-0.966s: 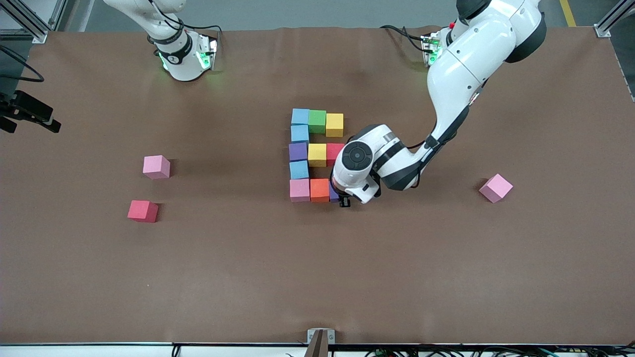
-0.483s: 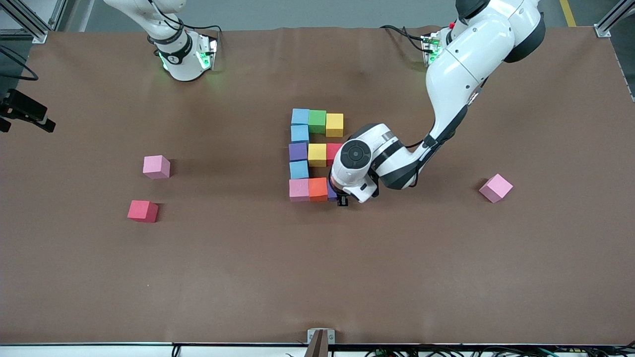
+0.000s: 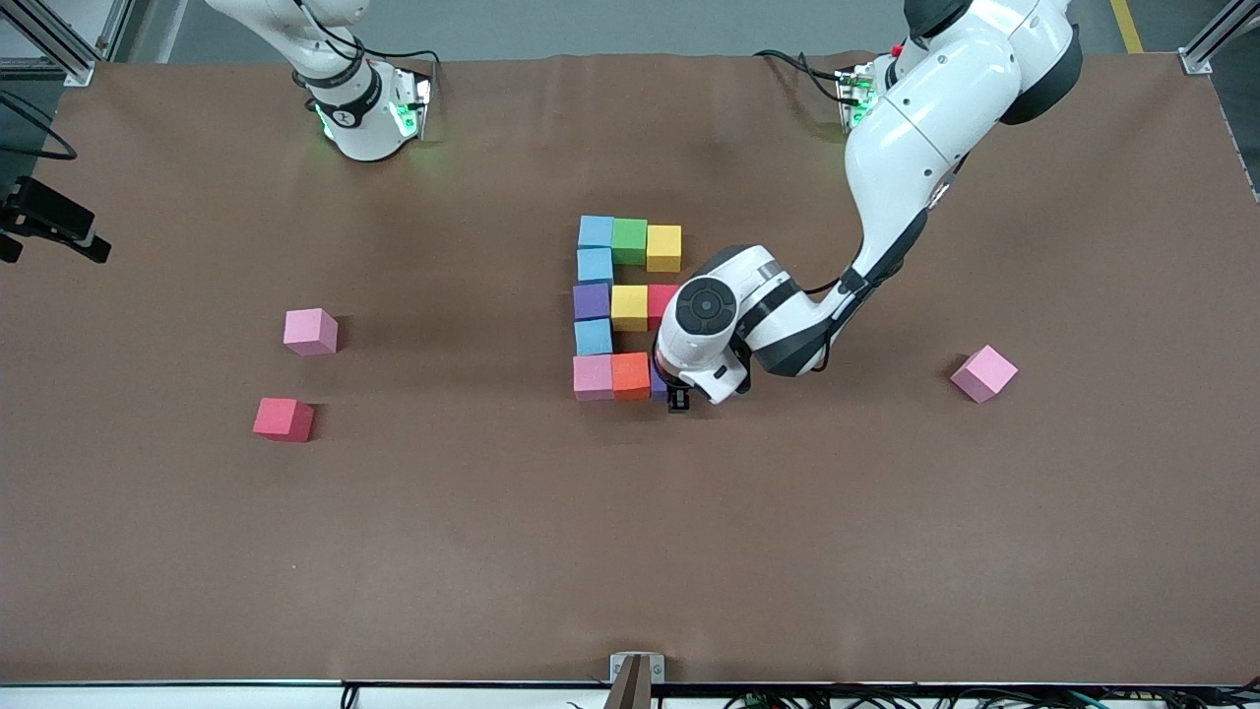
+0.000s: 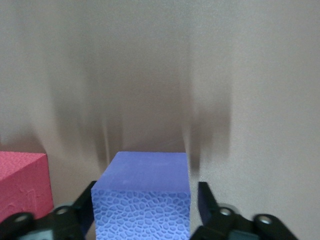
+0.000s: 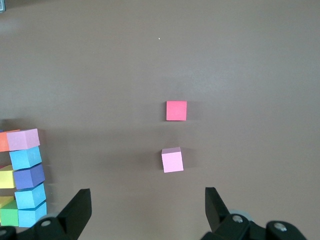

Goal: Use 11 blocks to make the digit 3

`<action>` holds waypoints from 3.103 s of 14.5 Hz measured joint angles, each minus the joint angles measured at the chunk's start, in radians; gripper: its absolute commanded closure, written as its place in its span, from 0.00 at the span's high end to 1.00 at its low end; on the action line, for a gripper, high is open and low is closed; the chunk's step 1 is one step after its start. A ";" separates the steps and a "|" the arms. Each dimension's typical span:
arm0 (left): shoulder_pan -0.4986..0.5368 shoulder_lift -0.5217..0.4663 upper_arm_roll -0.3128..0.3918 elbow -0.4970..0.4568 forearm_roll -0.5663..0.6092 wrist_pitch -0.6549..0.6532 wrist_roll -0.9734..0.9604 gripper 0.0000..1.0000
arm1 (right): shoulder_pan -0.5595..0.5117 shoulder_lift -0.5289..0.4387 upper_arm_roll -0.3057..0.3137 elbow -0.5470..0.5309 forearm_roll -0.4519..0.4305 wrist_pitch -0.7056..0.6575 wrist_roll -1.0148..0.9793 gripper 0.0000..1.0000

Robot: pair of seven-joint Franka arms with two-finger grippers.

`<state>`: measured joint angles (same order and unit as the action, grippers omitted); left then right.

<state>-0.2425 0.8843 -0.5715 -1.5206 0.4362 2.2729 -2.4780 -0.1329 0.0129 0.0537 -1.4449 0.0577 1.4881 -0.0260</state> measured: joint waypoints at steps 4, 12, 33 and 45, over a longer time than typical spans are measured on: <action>0.004 -0.018 0.000 0.008 0.000 0.003 0.009 1.00 | 0.000 0.000 0.000 0.004 0.000 0.000 0.000 1.00; 0.049 -0.164 -0.001 0.037 0.000 -0.150 0.201 1.00 | 0.000 0.000 0.000 0.008 -0.001 0.000 0.000 1.00; 0.422 -0.519 0.043 0.137 -0.086 -0.601 1.877 1.00 | -0.001 0.000 0.000 0.010 -0.002 0.000 0.000 1.00; 0.182 -0.938 0.498 -0.119 -0.386 -0.718 2.302 1.00 | -0.001 0.000 0.000 0.014 -0.002 0.004 0.000 1.00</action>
<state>-0.0604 -0.0541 -0.0732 -1.6394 0.0506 1.5553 -0.1755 -0.1343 0.0129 0.0536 -1.4310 0.0553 1.4925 -0.0260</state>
